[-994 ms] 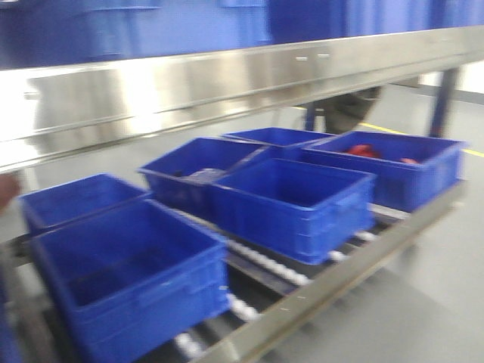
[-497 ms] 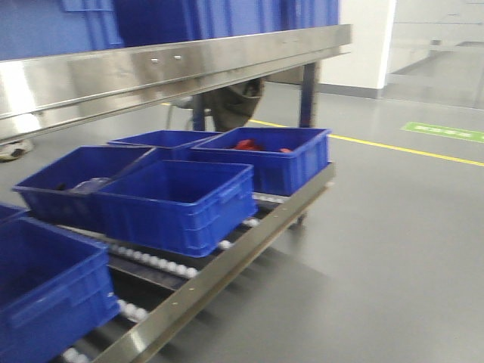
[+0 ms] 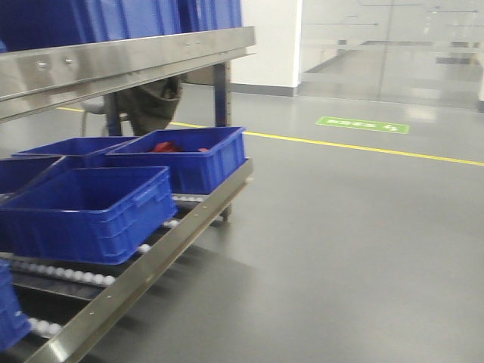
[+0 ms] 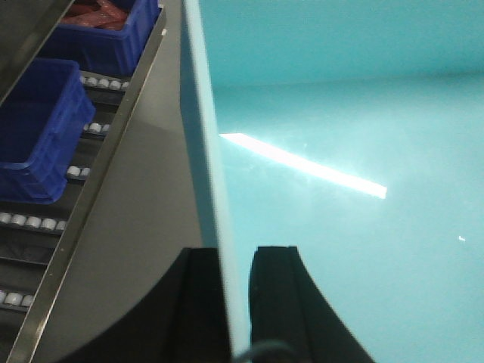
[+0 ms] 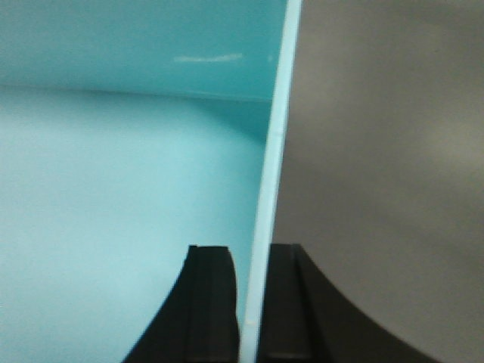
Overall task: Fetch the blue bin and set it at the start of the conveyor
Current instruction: 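Carry the bin in both grippers while turning away from the rack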
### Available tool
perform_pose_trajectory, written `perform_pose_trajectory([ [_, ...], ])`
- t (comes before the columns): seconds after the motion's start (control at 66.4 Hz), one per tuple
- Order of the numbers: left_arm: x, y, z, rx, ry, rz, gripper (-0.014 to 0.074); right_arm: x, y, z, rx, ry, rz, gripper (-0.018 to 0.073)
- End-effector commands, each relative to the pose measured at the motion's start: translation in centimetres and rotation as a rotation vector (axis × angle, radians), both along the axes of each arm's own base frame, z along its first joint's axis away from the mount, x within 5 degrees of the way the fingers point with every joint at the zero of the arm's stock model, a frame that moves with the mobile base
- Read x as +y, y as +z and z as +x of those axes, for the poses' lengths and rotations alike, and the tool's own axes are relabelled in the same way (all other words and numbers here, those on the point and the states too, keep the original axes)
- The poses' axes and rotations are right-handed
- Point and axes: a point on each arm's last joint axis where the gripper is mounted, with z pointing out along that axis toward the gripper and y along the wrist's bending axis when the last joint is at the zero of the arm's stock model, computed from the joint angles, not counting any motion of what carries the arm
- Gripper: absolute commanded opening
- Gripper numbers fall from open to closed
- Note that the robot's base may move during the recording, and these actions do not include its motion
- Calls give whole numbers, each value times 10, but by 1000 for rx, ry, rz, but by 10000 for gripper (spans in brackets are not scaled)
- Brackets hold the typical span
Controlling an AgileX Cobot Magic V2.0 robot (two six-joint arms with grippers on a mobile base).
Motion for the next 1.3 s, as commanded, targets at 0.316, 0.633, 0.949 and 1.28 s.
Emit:
perform_pose_trajectory([
  [0.316, -2, 10, -4, -58, -17, -26, -111, -2, 9, -1, -70, -1, -10, -153],
  [0.633, -2, 10, -4, -58, -17, -26, -111, -2, 9, -1, -70, -1, -10, -153],
  [0.949, -2, 10, -4, -58, -17, -26, -111, -2, 9, -1, -70, -1, -10, -153],
  [1.28, -2, 10, -4, -58, -17, -26, -111, -2, 9, -1, -70, -1, -10, -153],
])
